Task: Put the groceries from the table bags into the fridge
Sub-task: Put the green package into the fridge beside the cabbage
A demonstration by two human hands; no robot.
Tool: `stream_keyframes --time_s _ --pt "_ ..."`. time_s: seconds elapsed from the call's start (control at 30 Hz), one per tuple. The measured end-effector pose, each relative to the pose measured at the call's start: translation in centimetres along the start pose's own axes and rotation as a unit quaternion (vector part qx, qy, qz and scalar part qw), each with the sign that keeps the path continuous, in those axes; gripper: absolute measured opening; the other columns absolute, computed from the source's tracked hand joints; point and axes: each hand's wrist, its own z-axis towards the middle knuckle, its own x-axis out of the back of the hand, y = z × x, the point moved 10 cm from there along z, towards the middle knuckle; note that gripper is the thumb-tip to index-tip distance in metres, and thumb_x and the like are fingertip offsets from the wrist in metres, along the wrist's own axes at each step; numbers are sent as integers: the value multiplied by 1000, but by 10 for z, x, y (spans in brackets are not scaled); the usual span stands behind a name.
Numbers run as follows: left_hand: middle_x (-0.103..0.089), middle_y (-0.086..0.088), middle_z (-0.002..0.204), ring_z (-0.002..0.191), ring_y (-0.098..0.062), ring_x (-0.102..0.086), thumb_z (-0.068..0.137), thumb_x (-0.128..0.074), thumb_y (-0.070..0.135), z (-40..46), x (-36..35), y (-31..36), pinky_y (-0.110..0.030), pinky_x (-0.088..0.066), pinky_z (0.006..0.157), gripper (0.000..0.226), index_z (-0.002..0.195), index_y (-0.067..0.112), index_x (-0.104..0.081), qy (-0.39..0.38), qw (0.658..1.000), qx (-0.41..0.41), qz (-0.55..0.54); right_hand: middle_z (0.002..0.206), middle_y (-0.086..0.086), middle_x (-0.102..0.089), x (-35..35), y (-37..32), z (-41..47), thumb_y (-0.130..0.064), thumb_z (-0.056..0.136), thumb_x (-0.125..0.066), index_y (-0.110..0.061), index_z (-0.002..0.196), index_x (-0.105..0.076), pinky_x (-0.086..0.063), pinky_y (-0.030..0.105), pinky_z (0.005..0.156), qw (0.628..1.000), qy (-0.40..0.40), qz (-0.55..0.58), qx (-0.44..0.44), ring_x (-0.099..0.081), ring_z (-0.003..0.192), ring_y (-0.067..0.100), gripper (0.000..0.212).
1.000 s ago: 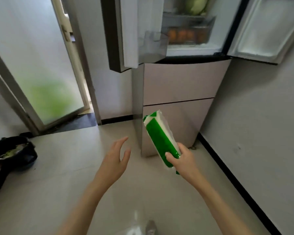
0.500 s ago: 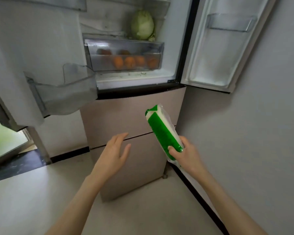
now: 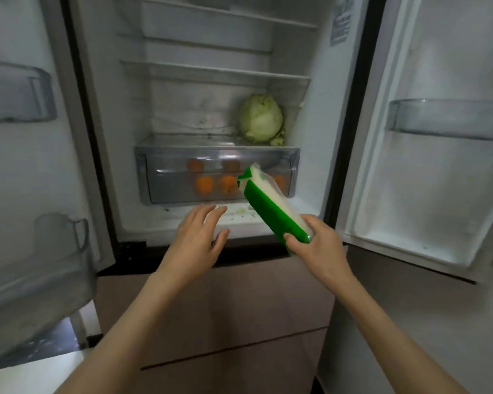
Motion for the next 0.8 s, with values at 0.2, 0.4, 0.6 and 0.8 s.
stream_keyframes --time_s 0.2,0.4,0.6,0.8 --pt "-27 -7 150 140 -26 -18 95 -39 40 114 -3 -42 -48 -24 112 52 143 21 -31 -1 996 81 23 97 8 -69 1 -15 130 -23 81 -67 -16 114 -59 -48 36 76 996 31 -32 75 -62 90 27 35" --pt "-17 -8 154 144 -27 -6 96 -39 36 183 -9 -95 -47 -10 116 53 145 23 -23 -39 982 124 133 109 15 -66 -34 -31 229 -31 85 -63 -15 119 -57 -44 37 76 992 65 -42 102 -58 101 37 38" --pt "1 -6 158 144 -27 9 98 -30 41 213 -31 -150 -51 4 115 56 148 27 -9 -83 970 143 179 124 9 -58 -83 -48 305 -25 87 -60 -18 124 -52 -43 39 83 970 56 -177 159 -56 109 36 38" --pt "-15 0 157 145 -20 -9 83 -2 59 221 -33 -172 -44 8 114 69 147 34 -14 8 970 90 226 124 9 -57 -148 -45 363 -23 89 -56 -25 132 -48 -46 40 81 941 5 -276 195 -57 107 36 43"
